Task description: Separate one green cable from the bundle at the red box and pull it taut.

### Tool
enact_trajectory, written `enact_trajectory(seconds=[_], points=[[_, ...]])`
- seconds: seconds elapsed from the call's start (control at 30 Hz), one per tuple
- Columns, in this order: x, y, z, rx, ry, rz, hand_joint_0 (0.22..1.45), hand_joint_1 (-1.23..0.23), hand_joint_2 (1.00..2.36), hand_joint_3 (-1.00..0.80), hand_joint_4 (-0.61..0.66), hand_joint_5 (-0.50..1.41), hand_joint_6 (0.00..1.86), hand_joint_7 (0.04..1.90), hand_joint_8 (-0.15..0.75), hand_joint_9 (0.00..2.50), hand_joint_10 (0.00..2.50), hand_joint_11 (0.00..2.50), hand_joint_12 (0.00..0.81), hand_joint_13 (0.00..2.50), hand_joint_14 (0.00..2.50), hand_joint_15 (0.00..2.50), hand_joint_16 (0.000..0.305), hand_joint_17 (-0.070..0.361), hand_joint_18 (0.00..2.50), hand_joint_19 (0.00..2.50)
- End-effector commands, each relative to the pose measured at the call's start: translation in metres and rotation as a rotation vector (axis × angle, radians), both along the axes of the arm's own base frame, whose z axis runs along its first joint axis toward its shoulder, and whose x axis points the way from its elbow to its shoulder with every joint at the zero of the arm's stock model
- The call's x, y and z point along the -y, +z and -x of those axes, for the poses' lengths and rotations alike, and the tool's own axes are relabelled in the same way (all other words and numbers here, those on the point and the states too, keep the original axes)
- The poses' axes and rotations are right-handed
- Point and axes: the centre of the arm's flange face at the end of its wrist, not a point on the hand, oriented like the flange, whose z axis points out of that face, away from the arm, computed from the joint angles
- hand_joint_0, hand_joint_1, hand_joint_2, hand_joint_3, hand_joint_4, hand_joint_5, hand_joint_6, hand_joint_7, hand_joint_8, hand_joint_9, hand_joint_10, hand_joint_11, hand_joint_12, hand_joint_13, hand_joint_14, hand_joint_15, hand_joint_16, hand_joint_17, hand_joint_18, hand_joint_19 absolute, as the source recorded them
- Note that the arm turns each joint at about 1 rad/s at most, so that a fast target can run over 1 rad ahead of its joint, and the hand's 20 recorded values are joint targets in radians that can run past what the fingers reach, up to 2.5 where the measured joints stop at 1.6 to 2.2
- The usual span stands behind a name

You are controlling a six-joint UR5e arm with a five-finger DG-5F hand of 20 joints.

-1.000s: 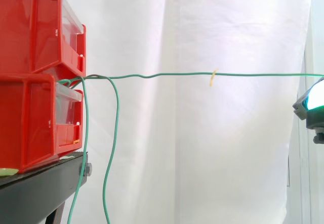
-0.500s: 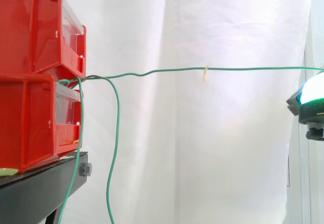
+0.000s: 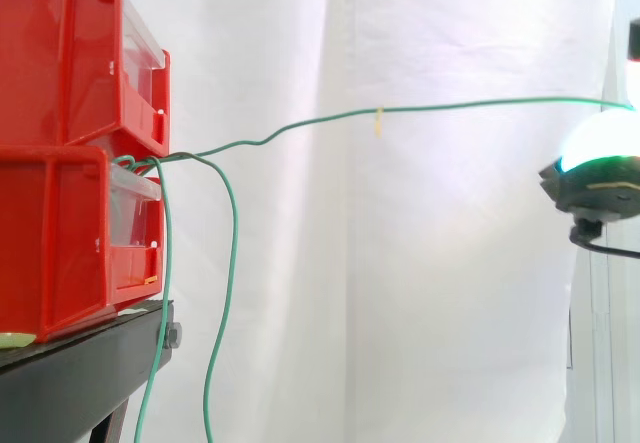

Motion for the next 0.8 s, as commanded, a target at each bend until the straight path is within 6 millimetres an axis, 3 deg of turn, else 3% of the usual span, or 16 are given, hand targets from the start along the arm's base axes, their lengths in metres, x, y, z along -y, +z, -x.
enact_trajectory(seconds=[0.0,0.77], points=[[-0.001,0.002,-0.006,0.046,-0.001,-0.010,0.73,-0.84,1.02,-0.21,0.02,0.14,0.51,1.43,0.178,1.98,0.02,0.68,0.337,1.50,0.02,0.69,0.030,0.068,1.08,0.62],[-0.003,0.007,-0.016,0.128,0.000,-0.026,0.73,-0.84,1.02,-0.20,0.02,0.14,0.51,1.43,0.176,1.98,0.02,0.68,0.336,1.50,0.02,0.69,0.030,0.068,1.08,0.62]])
